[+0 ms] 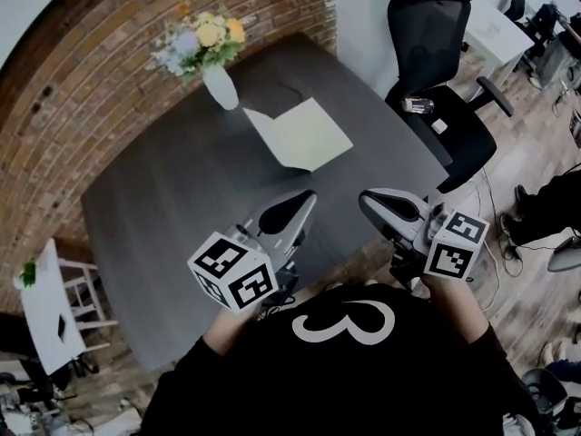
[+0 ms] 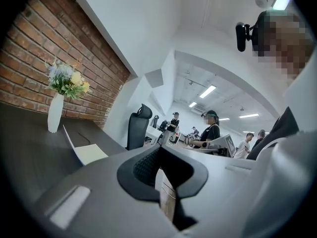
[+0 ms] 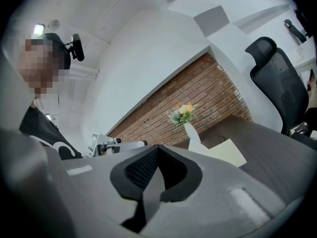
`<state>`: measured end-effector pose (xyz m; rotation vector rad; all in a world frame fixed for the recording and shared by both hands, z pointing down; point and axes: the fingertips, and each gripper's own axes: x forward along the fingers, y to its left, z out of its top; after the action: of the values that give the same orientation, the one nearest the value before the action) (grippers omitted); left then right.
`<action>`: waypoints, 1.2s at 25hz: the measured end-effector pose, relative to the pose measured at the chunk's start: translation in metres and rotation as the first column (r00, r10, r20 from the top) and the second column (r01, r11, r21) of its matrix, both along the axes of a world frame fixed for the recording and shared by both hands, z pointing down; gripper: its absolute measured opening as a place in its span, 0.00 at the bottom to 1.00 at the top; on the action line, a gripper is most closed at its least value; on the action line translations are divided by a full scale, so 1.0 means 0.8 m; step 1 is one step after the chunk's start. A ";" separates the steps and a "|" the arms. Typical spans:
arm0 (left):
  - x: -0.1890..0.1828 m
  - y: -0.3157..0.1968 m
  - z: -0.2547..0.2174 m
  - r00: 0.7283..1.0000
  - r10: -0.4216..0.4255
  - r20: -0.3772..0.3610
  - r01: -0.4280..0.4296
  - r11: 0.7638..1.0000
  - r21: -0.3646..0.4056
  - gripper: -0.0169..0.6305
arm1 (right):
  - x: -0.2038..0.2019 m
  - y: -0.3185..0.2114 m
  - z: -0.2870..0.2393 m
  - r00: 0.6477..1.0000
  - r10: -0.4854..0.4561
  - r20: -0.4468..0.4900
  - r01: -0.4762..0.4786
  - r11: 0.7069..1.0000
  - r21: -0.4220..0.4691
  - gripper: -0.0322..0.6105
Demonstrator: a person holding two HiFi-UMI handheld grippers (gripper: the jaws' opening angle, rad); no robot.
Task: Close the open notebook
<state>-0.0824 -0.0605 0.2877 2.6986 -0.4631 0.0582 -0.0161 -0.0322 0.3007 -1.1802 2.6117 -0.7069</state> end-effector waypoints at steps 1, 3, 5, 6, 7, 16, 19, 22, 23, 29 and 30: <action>-0.001 -0.006 -0.001 1.000 -0.011 0.003 0.011 1.000 -0.001 0.05 | 0.001 -0.006 0.000 1.000 -0.006 0.001 0.006 1.000 0.000 0.05; -0.003 -0.019 -0.001 0.999 -0.035 0.010 0.035 0.999 0.000 0.05 | 0.001 -0.019 0.003 1.000 -0.023 0.004 0.023 1.000 -0.005 0.05; -0.005 -0.031 0.001 0.998 -0.063 0.015 0.063 0.998 0.001 0.05 | 0.001 -0.033 0.006 0.999 -0.045 0.009 0.045 0.999 -0.012 0.05; -0.006 -0.037 0.001 0.997 -0.079 0.016 0.079 0.997 0.001 0.05 | 0.002 -0.040 0.006 0.998 -0.057 0.012 0.057 0.998 -0.014 0.05; -0.007 -0.044 0.002 0.995 -0.095 0.017 0.095 0.995 -0.001 0.05 | 0.002 -0.046 0.007 0.997 -0.071 0.015 0.071 0.997 -0.015 0.05; -0.011 -0.101 0.011 0.962 -0.270 0.048 0.272 0.962 -0.026 0.05 | 0.024 -0.118 0.014 0.982 -0.185 0.028 0.187 0.981 -0.050 0.05; -0.009 -0.118 0.016 0.943 -0.327 0.055 0.329 0.943 -0.038 0.05 | 0.033 -0.140 0.021 0.975 -0.222 0.010 0.222 0.973 -0.066 0.05; -0.007 -0.133 0.019 0.924 -0.377 0.061 0.380 0.924 -0.049 0.05 | 0.043 -0.158 0.025 0.966 -0.256 0.015 0.257 0.963 -0.084 0.05; -0.007 -0.137 0.020 0.917 -0.394 0.064 0.397 0.916 -0.051 0.05 | 0.046 -0.163 0.026 0.964 -0.267 0.017 0.267 0.960 -0.089 0.05; -0.012 -0.162 0.034 0.868 -0.488 0.088 0.494 0.868 -0.059 0.05 | 0.063 -0.190 0.041 0.948 -0.317 0.017 0.317 0.941 -0.120 0.05; -0.015 -0.166 0.039 0.860 -0.503 0.088 0.509 0.859 -0.061 0.05 | 0.066 -0.194 0.044 0.946 -0.325 0.014 0.324 0.937 -0.127 0.05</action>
<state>-0.0942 -0.1930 0.3186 2.4119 -1.1519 0.0203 0.0363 -0.1870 0.3362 -0.7840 2.8371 -0.9440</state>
